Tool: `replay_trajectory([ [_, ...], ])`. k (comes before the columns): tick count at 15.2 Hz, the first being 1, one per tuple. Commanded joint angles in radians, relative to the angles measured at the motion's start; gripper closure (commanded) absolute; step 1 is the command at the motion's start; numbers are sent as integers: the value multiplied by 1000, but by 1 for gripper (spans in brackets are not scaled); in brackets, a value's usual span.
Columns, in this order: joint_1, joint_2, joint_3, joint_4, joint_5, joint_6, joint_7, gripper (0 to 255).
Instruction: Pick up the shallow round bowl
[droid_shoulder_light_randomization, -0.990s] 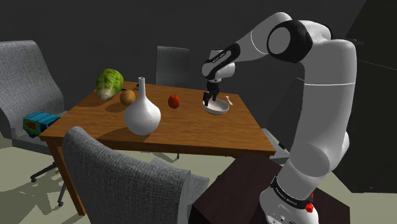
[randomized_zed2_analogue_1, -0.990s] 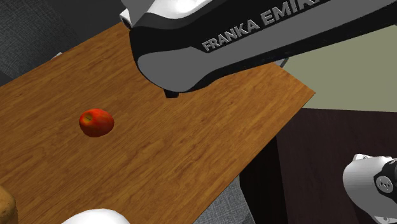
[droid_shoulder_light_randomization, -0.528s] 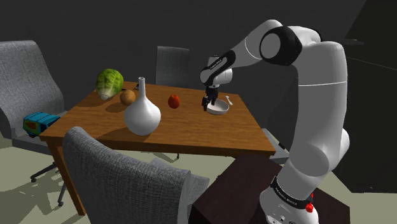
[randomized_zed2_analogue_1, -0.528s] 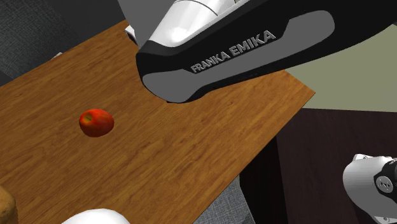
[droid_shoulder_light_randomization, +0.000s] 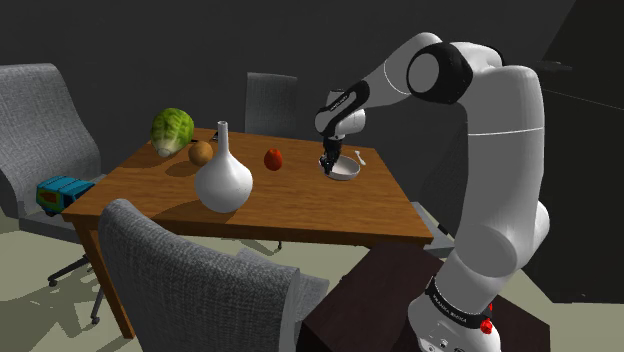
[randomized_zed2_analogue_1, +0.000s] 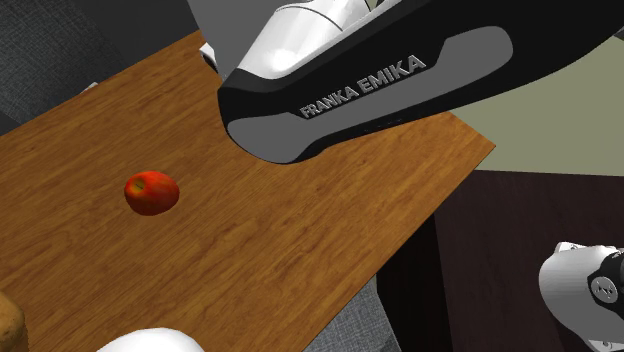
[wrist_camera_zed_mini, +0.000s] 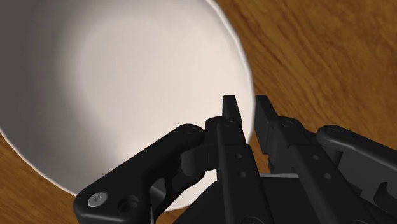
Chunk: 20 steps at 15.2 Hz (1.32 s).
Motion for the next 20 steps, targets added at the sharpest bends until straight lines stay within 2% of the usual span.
replay_trajectory([
  [1,0,1,0,0,0,0,0,255],
  [4,0,2,0,0,0,0,0,255],
  [20,11,-119,-13,43,-22,-162,3,255],
])
